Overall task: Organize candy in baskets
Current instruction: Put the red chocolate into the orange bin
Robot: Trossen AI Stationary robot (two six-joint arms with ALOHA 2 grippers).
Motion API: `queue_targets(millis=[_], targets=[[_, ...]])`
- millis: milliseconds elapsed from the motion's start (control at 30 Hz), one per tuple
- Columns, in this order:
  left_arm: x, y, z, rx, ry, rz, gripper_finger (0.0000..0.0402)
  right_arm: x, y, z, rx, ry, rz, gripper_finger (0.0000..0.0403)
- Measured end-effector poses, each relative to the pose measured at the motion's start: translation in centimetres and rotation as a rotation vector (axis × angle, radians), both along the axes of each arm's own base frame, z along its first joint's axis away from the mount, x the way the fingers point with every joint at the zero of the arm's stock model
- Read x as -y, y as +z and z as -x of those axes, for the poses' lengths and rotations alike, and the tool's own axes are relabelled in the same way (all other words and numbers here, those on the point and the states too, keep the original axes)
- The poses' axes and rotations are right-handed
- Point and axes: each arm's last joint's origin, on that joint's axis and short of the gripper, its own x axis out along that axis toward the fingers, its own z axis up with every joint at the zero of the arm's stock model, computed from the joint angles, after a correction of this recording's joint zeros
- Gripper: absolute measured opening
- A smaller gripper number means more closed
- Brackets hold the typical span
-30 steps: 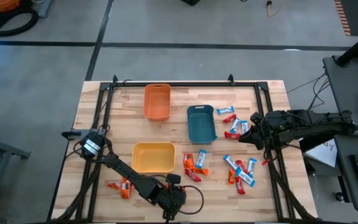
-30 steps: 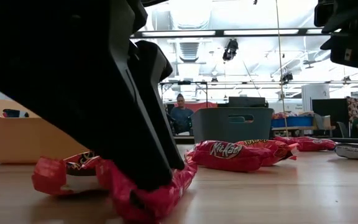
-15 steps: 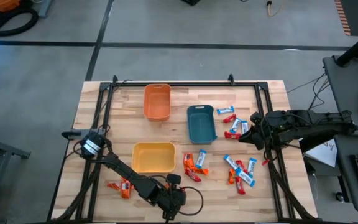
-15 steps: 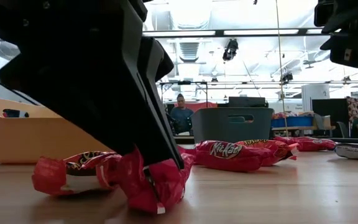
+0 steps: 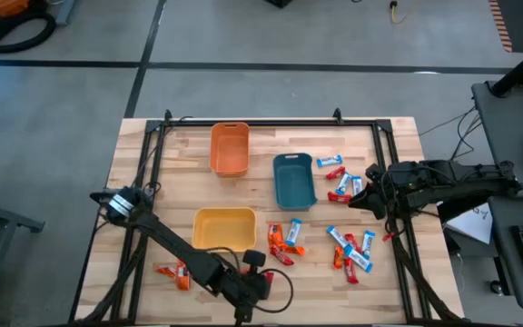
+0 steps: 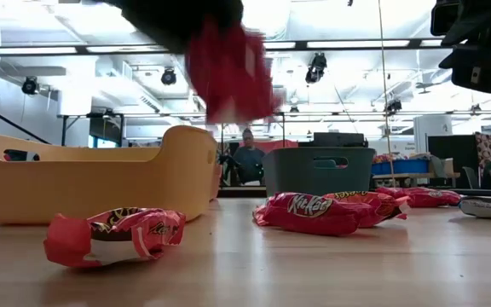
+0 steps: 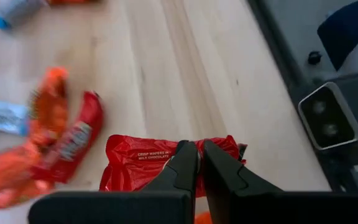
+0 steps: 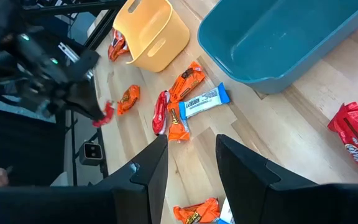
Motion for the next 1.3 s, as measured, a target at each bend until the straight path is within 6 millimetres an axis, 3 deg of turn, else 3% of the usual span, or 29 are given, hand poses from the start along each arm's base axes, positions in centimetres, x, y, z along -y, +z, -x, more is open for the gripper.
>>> queue_targets(millis=[267,433,567,767,900,1033,1167,1300], targets=[[-2.9,5.7,2.7,0.105,0.057,-0.194,0.0000,0.1,0.2,-0.3,0.032,-0.008,0.061,0.0127],[-6.4,7.9,4.6,0.161,0.084,-0.253,0.0000,0.3,0.2,-1.2,0.048,-0.055,0.171,0.0127],[-10.7,8.2,6.3,0.176,0.153,-0.266,0.0000,0.4,-0.1,-2.1,0.037,-0.069,0.244,0.0127],[-18.7,8.6,8.4,0.218,0.410,-0.288,0.0000,0.6,-0.7,-2.9,-0.018,-0.132,0.313,0.0127],[-24.5,8.6,9.6,0.256,0.654,-0.249,0.0000,0.8,-1.1,-3.5,-0.056,-0.190,0.368,0.0127],[-29.5,7.4,10.7,0.325,0.944,-0.080,0.0000,0.9,-1.6,-4.0,-0.094,-0.209,0.397,0.0127],[-32.9,5.4,11.5,0.316,1.121,0.068,0.0000,0.9,-2.1,-4.5,-0.128,-0.184,0.430,0.0127],[-34.3,3.9,11.6,0.264,1.156,0.107,0.0000,0.8,-2.6,-5.0,-0.168,-0.174,0.438,0.0127]])
